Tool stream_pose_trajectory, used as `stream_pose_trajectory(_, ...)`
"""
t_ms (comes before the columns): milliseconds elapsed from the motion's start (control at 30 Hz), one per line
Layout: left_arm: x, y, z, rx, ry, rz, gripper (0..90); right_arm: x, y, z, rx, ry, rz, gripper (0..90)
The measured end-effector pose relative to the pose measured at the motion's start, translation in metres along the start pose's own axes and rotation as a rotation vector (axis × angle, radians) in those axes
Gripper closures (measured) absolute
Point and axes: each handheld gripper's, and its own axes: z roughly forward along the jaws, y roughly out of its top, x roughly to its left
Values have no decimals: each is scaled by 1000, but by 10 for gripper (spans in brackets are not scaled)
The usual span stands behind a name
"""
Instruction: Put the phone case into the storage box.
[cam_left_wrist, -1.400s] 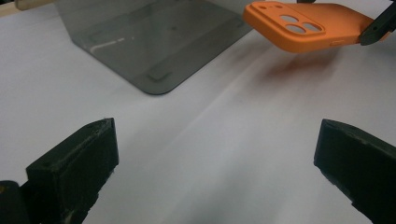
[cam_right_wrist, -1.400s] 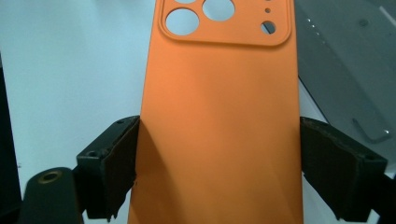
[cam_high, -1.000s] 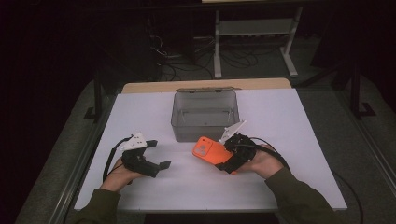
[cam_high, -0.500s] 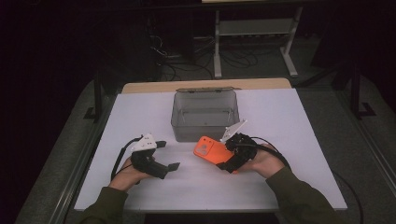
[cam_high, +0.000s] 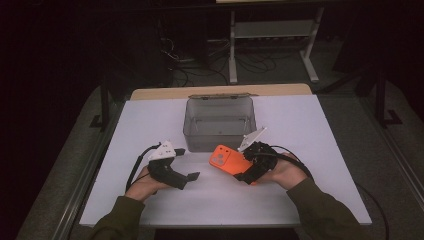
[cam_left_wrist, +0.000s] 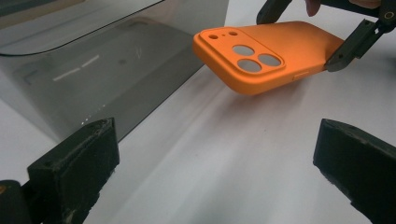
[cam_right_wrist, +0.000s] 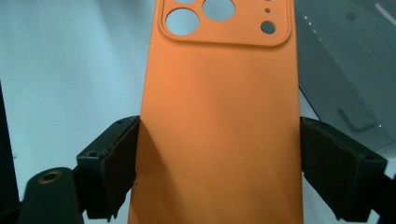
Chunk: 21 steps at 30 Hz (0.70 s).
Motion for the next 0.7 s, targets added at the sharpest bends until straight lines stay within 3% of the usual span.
stream_pose_trajectory(533, -5, 7, 12, -33, -5, 38, 0, -1, -1, 0, 6, 2, -6, 155)
stream_pose_trajectory(700, -3, 5, 13, -13, 9, 58, 0, -1, -1, 0, 8, 2, -9, 155)
